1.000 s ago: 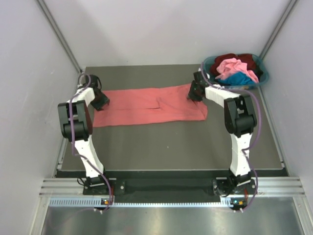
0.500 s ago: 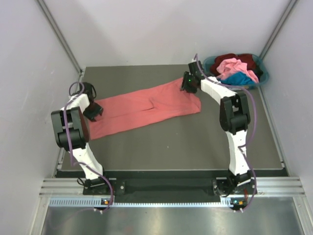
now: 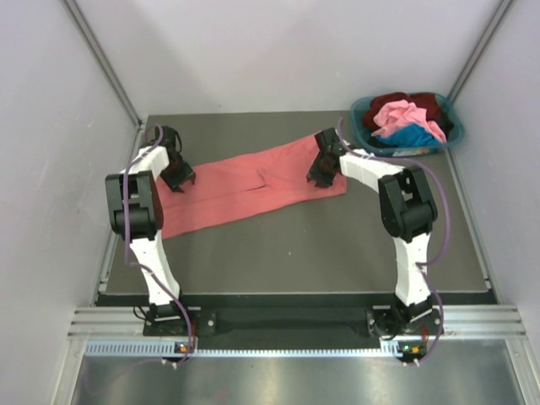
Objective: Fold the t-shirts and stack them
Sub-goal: Fold the tshirt
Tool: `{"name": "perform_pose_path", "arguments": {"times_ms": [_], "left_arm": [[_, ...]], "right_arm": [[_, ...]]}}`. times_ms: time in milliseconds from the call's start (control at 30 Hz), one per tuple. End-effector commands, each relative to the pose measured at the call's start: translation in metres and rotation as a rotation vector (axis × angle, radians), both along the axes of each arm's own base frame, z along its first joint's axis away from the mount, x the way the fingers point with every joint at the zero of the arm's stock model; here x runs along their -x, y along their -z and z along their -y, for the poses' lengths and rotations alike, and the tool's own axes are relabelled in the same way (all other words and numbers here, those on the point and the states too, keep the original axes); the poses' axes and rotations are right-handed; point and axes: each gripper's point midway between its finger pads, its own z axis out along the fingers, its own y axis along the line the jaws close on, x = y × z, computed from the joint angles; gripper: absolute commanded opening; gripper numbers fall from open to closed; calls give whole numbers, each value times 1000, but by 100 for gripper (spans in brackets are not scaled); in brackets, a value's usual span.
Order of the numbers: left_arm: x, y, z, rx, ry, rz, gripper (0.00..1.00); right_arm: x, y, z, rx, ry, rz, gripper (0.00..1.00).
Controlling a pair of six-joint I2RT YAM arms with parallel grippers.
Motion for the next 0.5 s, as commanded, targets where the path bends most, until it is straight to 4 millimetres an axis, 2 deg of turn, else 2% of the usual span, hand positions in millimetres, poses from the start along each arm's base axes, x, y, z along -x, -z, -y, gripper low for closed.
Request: {"name": "perform_pose_path", "arguments": {"times_ms": [0, 33, 67, 100, 133, 167, 200, 233, 267, 300, 333, 367, 433, 467], "left_arm": [[32, 41, -16, -10, -56, -149, 52], [37, 43, -17, -7, -85, -153, 52], [52, 44, -14, -1, -99, -163, 51], [53, 42, -11, 13, -108, -134, 51], [56, 31, -9, 19, -127, -103, 51], [76, 39, -6, 23, -143, -135, 51], [82, 37, -3, 38, -148, -121, 51], [80, 25, -2, 41, -161, -69, 51], [97, 32, 4, 48, -160, -95, 51], [101, 31, 9, 56, -153, -86, 51], [104, 27, 18, 62, -144, -71, 51], [118, 34, 24, 66, -146, -100, 51], [126, 35, 35, 87, -161, -99, 51], [136, 41, 39, 98, -168, -118, 51]], "right_arm": [[-20, -4, -2, -15, 53, 73, 36], [-23, -2, -2, -4, 39, 85, 36], [-27, 0, 0, 28, -5, 101, 37], [-29, 8, 1, 56, -38, 98, 38], [-36, 5, 2, 72, -66, 117, 38], [-40, 6, 4, 115, -136, 133, 38], [-43, 13, 8, 140, -168, 130, 39], [-53, 5, 6, 150, -199, 158, 40], [-55, 7, 11, 191, -255, 160, 40], [-59, 17, 14, 198, -273, 141, 40], [-67, 12, 11, 182, -282, 155, 40], [-71, 12, 9, 160, -287, 158, 40], [-75, 15, 0, 112, -315, 176, 41], [-79, 12, -3, 113, -331, 201, 41]]}}
